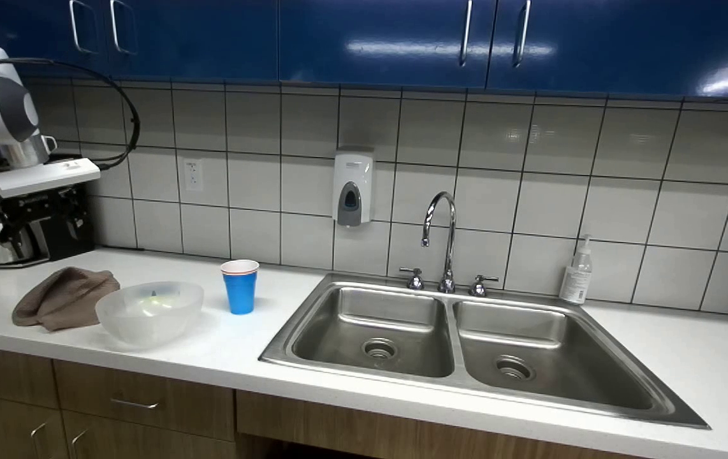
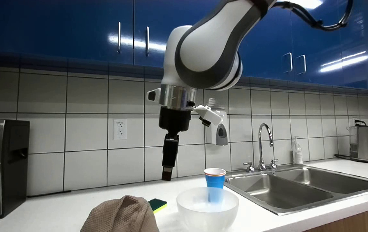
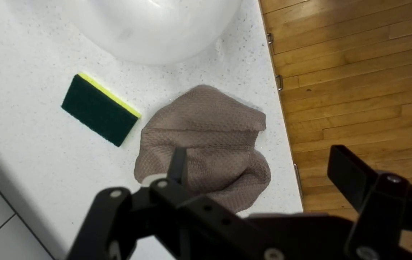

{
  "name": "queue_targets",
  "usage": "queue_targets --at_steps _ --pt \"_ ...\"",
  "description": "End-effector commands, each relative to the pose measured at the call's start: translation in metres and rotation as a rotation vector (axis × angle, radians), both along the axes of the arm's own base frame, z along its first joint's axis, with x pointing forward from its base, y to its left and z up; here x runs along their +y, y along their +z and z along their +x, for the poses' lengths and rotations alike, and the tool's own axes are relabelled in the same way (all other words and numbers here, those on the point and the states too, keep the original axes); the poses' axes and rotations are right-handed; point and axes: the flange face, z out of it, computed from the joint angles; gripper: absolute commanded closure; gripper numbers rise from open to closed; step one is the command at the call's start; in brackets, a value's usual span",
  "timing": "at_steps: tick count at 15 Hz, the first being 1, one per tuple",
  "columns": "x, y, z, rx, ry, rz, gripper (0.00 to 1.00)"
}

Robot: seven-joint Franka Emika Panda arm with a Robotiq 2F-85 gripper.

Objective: Put the towel into the bowl

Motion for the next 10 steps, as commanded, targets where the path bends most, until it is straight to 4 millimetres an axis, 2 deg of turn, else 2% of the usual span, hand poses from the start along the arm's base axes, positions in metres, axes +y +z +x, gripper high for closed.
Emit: queue_targets --at_steps 1,10 --pt "0.026 -0.002 0.017 -0.014 0.052 -0.014 0.00" --pt "0.076 -0.029 0.047 -0.004 0.128 -0.061 0.00"
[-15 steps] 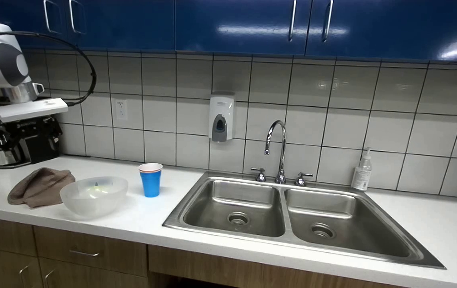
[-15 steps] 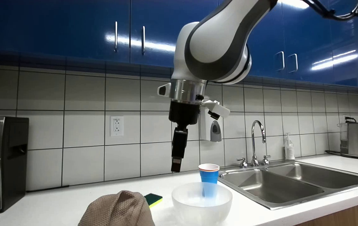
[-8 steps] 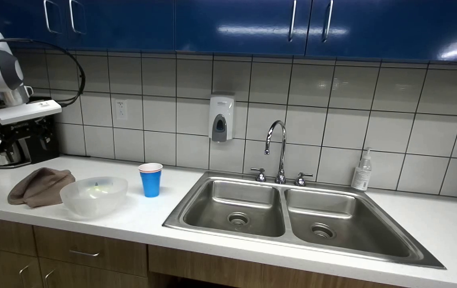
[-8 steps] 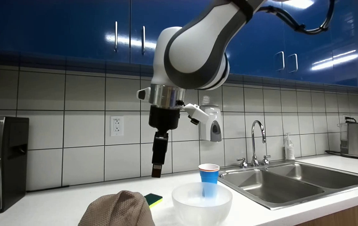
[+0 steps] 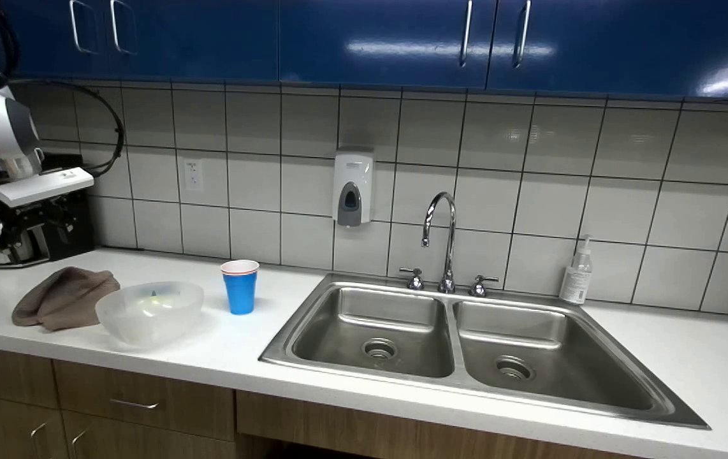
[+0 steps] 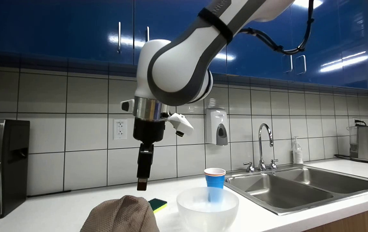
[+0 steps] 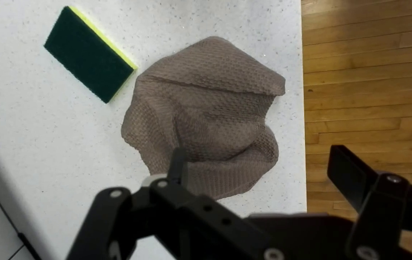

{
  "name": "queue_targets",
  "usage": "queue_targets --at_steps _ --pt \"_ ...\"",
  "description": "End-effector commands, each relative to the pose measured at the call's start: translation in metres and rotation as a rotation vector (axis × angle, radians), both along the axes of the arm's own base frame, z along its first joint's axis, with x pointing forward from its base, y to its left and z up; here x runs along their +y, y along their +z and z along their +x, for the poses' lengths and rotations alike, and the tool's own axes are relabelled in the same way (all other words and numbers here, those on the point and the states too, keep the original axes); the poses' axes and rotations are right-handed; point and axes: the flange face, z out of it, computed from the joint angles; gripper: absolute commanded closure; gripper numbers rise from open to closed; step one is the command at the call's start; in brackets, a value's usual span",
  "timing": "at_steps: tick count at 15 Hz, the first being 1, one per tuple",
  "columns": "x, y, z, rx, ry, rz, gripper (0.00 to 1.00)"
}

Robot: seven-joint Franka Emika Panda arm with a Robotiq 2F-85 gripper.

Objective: Put the towel into the bowl

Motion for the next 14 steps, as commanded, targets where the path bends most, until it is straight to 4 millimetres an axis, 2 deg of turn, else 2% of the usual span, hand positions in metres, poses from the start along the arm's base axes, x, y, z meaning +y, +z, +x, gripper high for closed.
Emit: queue_targets --at_steps 1,8,14 --pt "0.023 -0.008 0.018 0.016 0.007 -0.038 0.00" --pt "0.050 -0.026 0.044 0.065 0.015 -0.103 0.00" --pt "0.056 -0.036 0.077 0.057 0.022 -0.163 0.00"
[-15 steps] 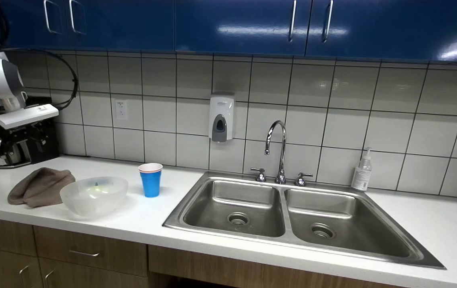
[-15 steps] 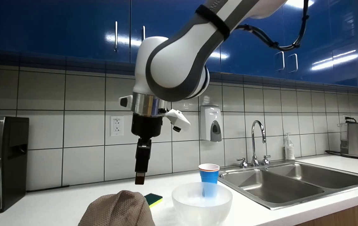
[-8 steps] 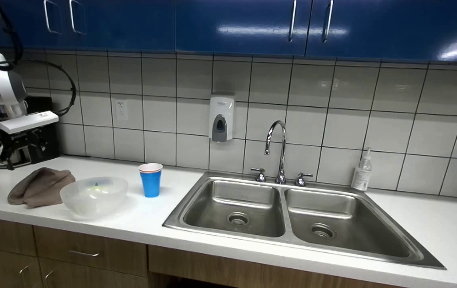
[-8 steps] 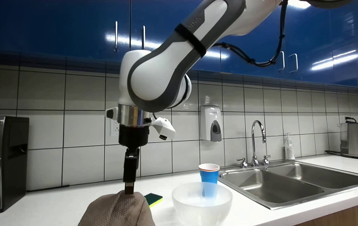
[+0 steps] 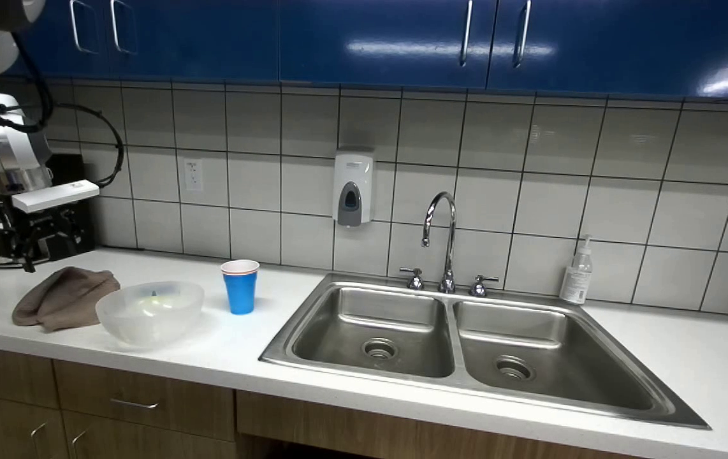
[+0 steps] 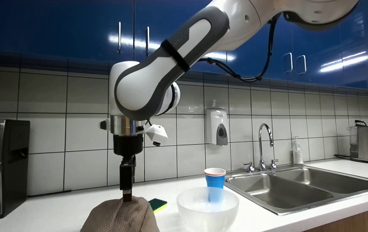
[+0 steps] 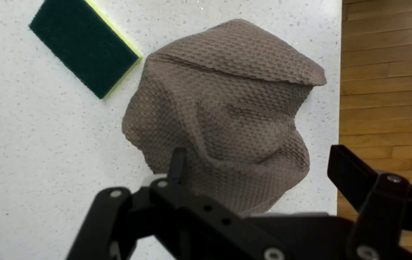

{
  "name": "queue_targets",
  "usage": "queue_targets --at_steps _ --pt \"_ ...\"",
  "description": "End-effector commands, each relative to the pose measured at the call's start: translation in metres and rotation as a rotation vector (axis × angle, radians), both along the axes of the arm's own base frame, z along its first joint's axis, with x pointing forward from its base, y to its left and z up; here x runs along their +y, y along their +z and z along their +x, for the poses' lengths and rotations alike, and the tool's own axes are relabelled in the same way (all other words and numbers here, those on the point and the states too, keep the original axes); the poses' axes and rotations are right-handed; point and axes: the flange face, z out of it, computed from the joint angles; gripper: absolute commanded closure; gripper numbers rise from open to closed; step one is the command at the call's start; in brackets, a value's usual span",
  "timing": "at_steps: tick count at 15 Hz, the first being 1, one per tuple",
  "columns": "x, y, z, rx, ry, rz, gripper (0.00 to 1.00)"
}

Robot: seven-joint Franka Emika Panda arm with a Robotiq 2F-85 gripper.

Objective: Put the towel into the bowl

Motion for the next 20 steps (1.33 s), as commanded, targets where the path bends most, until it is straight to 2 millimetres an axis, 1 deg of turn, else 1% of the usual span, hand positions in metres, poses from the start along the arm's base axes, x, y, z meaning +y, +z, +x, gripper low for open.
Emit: queue_targets --at_steps 1,4,12,19,20 --pt "0.007 -0.003 0.026 -0.020 0.001 -0.046 0.00" --pt "0.007 -0.010 0.040 -0.024 0.001 -0.057 0.00" --pt "0.016 -0.029 0.054 0.007 0.007 -0.090 0.00" --pt "0.015 -0.040 0.069 0.024 -0.007 -0.123 0.00" --pt "0.017 -0.041 0.069 0.025 -0.010 -0.127 0.00"
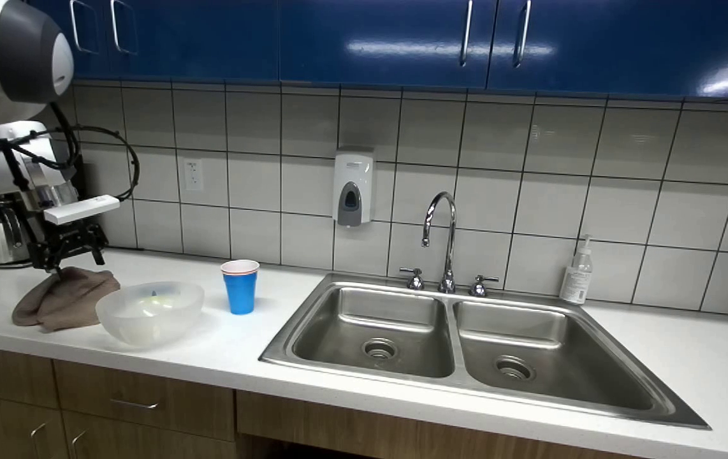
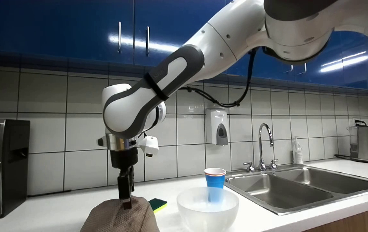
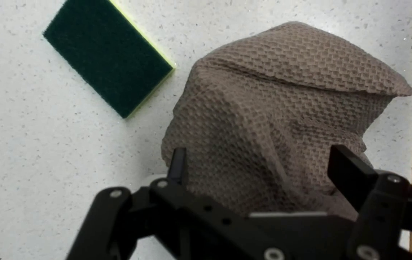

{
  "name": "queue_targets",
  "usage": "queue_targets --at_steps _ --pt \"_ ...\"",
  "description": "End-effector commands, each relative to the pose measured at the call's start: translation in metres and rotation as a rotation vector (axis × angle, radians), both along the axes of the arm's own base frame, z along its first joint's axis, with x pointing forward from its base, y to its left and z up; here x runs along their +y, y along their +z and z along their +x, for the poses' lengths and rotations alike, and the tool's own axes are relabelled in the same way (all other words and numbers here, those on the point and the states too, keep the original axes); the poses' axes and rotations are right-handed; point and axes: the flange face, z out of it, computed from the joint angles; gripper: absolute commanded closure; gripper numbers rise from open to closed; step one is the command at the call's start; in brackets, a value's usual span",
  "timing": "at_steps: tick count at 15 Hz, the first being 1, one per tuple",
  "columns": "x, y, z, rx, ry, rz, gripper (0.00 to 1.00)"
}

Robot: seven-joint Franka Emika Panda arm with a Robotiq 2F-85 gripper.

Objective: Put the towel into the bowl

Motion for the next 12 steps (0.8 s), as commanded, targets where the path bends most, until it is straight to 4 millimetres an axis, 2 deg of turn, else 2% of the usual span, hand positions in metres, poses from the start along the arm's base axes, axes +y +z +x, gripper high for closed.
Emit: queue_targets --at_steps 1,3,11,12 --pt "0.0064 0.0013 0.0092 -0.008 0.018 -0.042 0.25" --pt "0.0079 0.0002 0.0105 -0.007 0.018 -0.049 0.34" --pt "0.0082 -0.0024 0.0149 0.012 0.015 -0.060 0.97" --pt "0.0079 -0.0024 0.0156 0.014 0.015 -0.061 1.00"
